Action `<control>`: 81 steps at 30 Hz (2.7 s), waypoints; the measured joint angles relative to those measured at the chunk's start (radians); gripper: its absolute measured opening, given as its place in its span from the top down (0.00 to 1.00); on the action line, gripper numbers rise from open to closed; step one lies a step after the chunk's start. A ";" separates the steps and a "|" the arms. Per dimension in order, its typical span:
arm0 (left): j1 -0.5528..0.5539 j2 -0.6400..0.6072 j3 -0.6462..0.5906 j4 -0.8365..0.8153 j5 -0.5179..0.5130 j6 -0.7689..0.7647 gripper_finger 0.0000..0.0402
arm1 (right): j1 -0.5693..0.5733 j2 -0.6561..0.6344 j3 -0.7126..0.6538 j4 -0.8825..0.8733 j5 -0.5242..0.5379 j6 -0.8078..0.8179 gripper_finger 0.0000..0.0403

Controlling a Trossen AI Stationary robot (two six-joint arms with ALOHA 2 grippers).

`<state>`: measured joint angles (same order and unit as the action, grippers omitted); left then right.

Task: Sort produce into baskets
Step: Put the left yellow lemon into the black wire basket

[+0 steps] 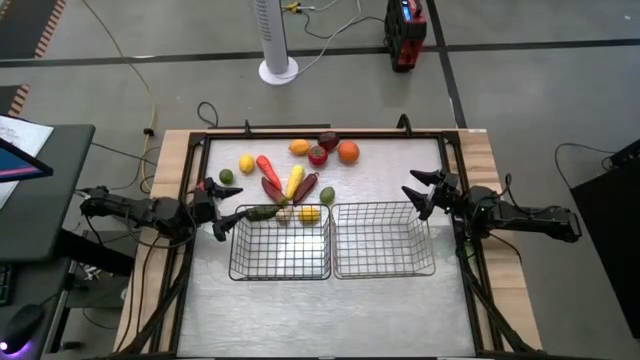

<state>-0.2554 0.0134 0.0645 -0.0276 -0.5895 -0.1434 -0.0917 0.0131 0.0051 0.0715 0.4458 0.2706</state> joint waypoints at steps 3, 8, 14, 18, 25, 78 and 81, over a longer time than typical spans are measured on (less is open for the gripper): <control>0.000 -0.001 0.004 0.075 -0.002 -0.001 0.14 | 0.000 0.000 0.000 0.000 0.000 0.000 0.06; 0.000 -0.001 0.004 0.105 -0.002 0.018 0.14 | 0.000 0.000 0.000 0.000 0.000 0.000 0.06; 0.000 -0.001 0.005 0.092 -0.002 0.139 0.14 | 0.000 0.000 0.000 0.000 0.000 0.000 0.06; 0.000 0.000 0.005 0.077 0.002 0.117 0.14 | 0.000 0.000 0.000 0.022 0.000 0.002 0.06; 0.000 -0.001 0.005 0.087 -0.027 -0.058 0.14 | -0.003 0.000 0.013 0.109 0.001 0.004 0.06; 0.460 0.310 0.213 -0.037 0.129 0.080 0.47 | -0.340 0.603 0.323 0.304 -0.408 -0.078 0.20; 0.501 0.407 0.281 -0.059 0.183 0.057 0.49 | -0.343 0.701 0.381 0.304 -0.465 -0.094 0.20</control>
<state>0.2458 0.4207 0.3454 -0.0865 -0.4063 -0.0863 -0.4344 0.7140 0.3866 0.3755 -0.0195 0.1769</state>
